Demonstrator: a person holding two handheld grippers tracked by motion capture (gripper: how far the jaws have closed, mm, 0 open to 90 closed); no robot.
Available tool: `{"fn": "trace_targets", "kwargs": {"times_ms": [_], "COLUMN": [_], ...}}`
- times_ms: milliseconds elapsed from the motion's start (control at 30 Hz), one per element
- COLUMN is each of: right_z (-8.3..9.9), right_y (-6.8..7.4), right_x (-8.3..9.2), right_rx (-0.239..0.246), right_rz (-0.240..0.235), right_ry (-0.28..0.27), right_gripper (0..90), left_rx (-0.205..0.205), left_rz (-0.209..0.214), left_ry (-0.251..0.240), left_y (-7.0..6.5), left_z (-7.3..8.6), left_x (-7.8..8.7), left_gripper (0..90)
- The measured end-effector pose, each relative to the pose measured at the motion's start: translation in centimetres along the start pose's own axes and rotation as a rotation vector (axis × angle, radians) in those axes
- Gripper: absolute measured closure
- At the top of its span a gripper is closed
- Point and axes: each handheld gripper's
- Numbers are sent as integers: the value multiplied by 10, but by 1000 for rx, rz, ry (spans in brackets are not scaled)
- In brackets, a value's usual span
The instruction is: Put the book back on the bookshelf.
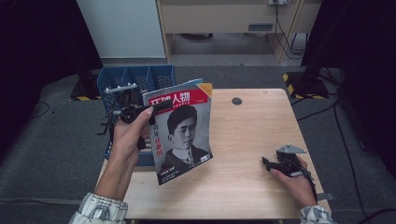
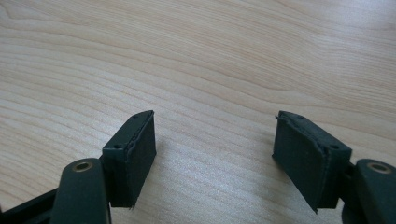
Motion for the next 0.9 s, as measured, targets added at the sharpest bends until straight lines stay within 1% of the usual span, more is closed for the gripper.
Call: {"fn": "trace_targets", "kwargs": {"times_ms": [433,700,900], "right_z": [0,0,0], "right_y": [0,0,0], "right_x": [0,0,0], "right_rx": [-1,0,-1], "right_rz": [0,0,0], "right_ry": [0,0,0], "right_gripper": [298,298,297], "left_rx": [9,17,26], "left_rz": [-7,-19,-23], "left_ry": [-19,-41,-55], "left_y": [6,13,17], "left_z": [0,1,2], "left_x": [17,32,40], "left_gripper": [860,860,860]}}
Point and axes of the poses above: each handheld gripper's, and its own axes: x roughly backward along the jaws, z roughly out of its underside, y roughly to its left, and after that the axes turned 13 degrees about y, right-handed
